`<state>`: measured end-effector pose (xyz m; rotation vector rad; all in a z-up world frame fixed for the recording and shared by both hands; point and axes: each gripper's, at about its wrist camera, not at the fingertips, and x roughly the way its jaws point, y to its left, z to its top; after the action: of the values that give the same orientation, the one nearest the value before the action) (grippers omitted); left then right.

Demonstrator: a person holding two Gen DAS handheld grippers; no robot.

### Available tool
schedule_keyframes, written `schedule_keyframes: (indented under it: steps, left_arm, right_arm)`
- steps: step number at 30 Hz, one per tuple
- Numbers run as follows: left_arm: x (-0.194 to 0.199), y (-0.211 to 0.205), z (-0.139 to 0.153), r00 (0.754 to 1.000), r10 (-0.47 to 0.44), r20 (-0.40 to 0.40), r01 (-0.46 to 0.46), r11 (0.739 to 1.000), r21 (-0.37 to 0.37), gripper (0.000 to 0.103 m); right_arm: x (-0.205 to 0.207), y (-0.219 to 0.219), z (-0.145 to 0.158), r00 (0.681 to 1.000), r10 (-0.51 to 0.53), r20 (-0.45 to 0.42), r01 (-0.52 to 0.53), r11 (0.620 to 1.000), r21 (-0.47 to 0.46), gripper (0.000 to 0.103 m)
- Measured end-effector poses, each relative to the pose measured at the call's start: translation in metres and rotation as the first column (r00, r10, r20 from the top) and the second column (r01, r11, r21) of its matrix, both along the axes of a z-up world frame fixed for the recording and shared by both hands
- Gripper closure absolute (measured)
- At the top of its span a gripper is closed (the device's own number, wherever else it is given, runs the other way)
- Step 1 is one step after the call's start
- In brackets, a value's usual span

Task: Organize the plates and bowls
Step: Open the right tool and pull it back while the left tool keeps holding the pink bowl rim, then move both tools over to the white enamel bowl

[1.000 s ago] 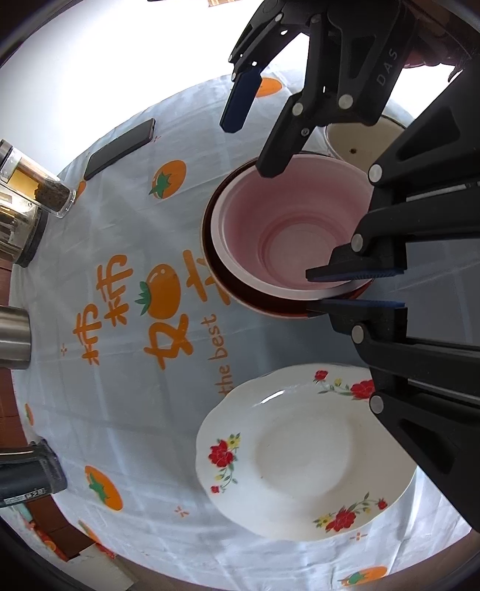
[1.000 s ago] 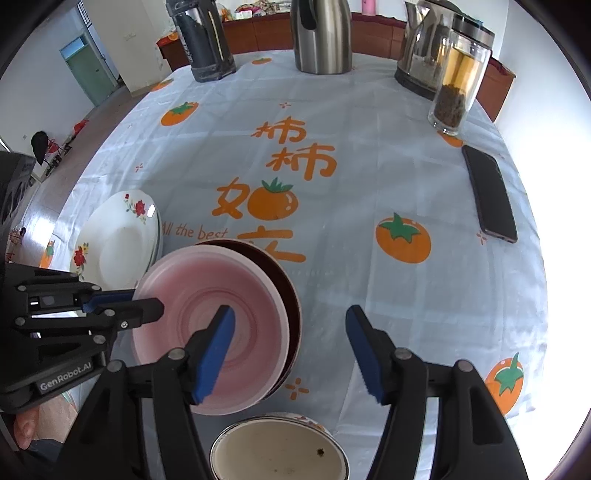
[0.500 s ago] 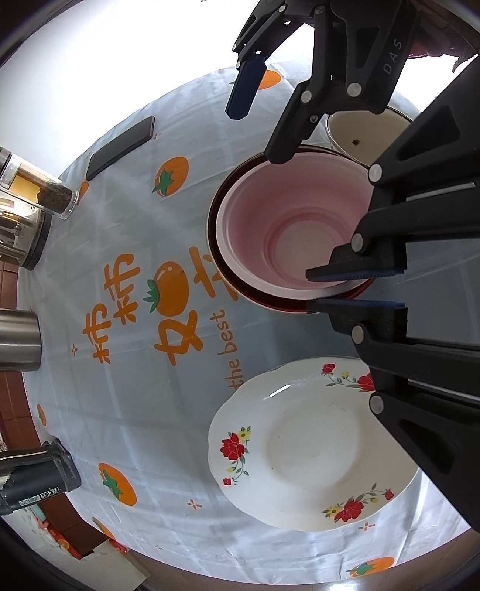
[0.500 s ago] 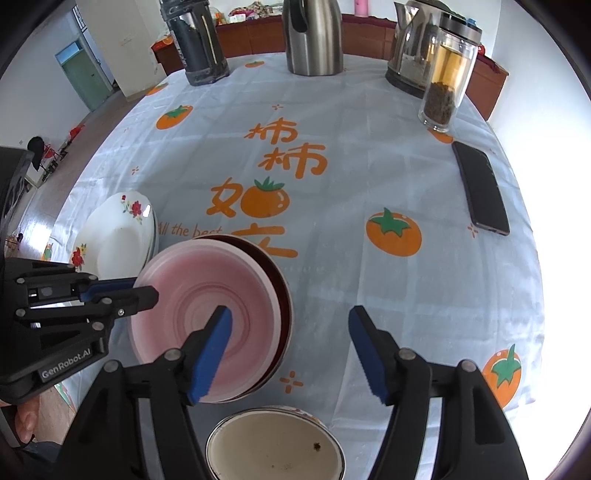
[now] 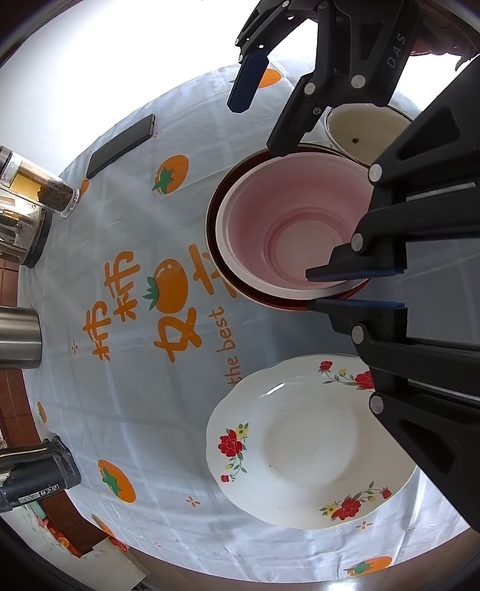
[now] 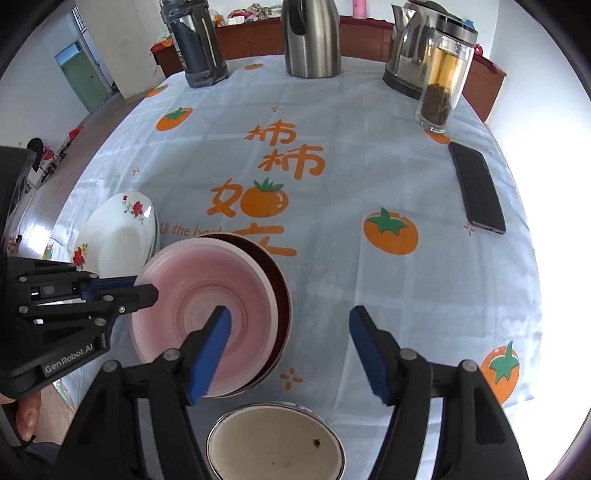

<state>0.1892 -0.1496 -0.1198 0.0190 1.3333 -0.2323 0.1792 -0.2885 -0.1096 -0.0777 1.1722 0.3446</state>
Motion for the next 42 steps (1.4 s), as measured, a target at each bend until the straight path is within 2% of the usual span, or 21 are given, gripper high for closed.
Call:
schedule_keyframes:
  steps: [3, 6, 8, 10, 16, 22, 26, 29, 31, 34, 35, 37, 38, 40, 42]
  left_arm:
    - [0.000, 0.001, 0.000, 1.000, 0.002, -0.002, -0.002, 1.000, 0.009, 0.090]
    - [-0.001, 0.001, 0.005, 1.000, 0.008, 0.015, -0.008, 1.000, 0.024, 0.072]
    - [-0.002, 0.003, 0.010, 0.999, 0.015, 0.034, -0.016, 1.000, 0.026, 0.053]
    - [-0.004, 0.005, 0.017, 0.998, 0.023, 0.062, -0.024, 0.999, 0.023, 0.050]
    - [-0.012, 0.004, 0.032, 0.995, 0.006, 0.099, -0.006, 1.000, -0.003, 0.050]
    - [-0.043, -0.009, 0.044, 0.989, -0.067, 0.128, 0.072, 0.997, -0.034, 0.050]
    - [-0.068, -0.024, 0.040, 0.986, -0.122, 0.115, 0.128, 0.990, -0.051, 0.050]
    - [-0.084, -0.040, 0.031, 0.980, -0.173, 0.096, 0.178, 0.983, -0.048, 0.050]
    - [-0.093, -0.049, 0.025, 0.976, -0.205, 0.074, 0.209, 0.976, -0.058, 0.050]
    - [-0.102, -0.058, 0.019, 0.971, -0.232, 0.052, 0.235, 0.969, -0.078, 0.050]
    - [-0.104, -0.060, 0.016, 0.971, -0.236, 0.042, 0.238, 0.968, -0.078, 0.056]
    - [-0.107, -0.065, 0.012, 0.968, -0.251, 0.033, 0.252, 0.964, -0.084, 0.067]
    - [-0.109, -0.067, 0.009, 0.967, -0.253, 0.020, 0.254, 0.963, -0.092, 0.071]
    - [-0.110, -0.069, -0.001, 0.969, -0.248, -0.015, 0.244, 0.963, -0.112, 0.078]
    - [-0.110, -0.069, -0.008, 0.971, -0.236, -0.038, 0.231, 0.966, -0.120, 0.080]
  right_arm:
    - [0.000, -0.001, 0.001, 1.000, 0.000, 0.002, 0.000, 1.000, 0.002, 0.036]
    - [-0.001, -0.003, 0.003, 1.000, -0.003, 0.007, 0.003, 1.000, 0.004, 0.036]
    - [-0.002, -0.004, 0.005, 1.000, -0.008, 0.013, 0.008, 1.000, 0.005, 0.036]
    - [-0.005, -0.007, 0.009, 1.000, -0.014, 0.020, 0.013, 1.000, 0.008, 0.036]
    - [-0.019, -0.021, 0.015, 0.999, -0.040, 0.027, 0.040, 0.999, 0.009, 0.036]
    - [-0.049, -0.042, 0.016, 0.997, -0.071, 0.024, 0.071, 0.998, 0.003, 0.036]
    - [-0.070, -0.054, 0.009, 0.996, -0.092, 0.001, 0.092, 0.996, 0.002, 0.038]
    - [-0.083, -0.061, -0.001, 0.995, -0.098, -0.023, 0.098, 0.995, -0.013, 0.045]
    - [-0.089, -0.065, -0.008, 0.994, -0.102, -0.044, 0.101, 0.995, -0.020, 0.056]
    - [-0.099, -0.069, -0.018, 0.993, -0.097, -0.071, 0.096, 0.995, -0.026, 0.065]
    - [-0.102, -0.070, -0.020, 0.992, -0.097, -0.076, 0.096, 0.995, -0.025, 0.066]
    - [-0.106, -0.073, -0.022, 0.992, -0.099, -0.080, 0.098, 0.995, -0.016, 0.077]
    - [-0.108, -0.075, -0.024, 0.991, -0.101, -0.084, 0.100, 0.995, -0.009, 0.078]
    - [-0.111, -0.077, -0.027, 0.991, -0.099, -0.095, 0.100, 0.995, 0.004, 0.080]
    - [-0.112, -0.078, -0.030, 0.990, -0.096, -0.100, 0.097, 0.995, 0.006, 0.081]
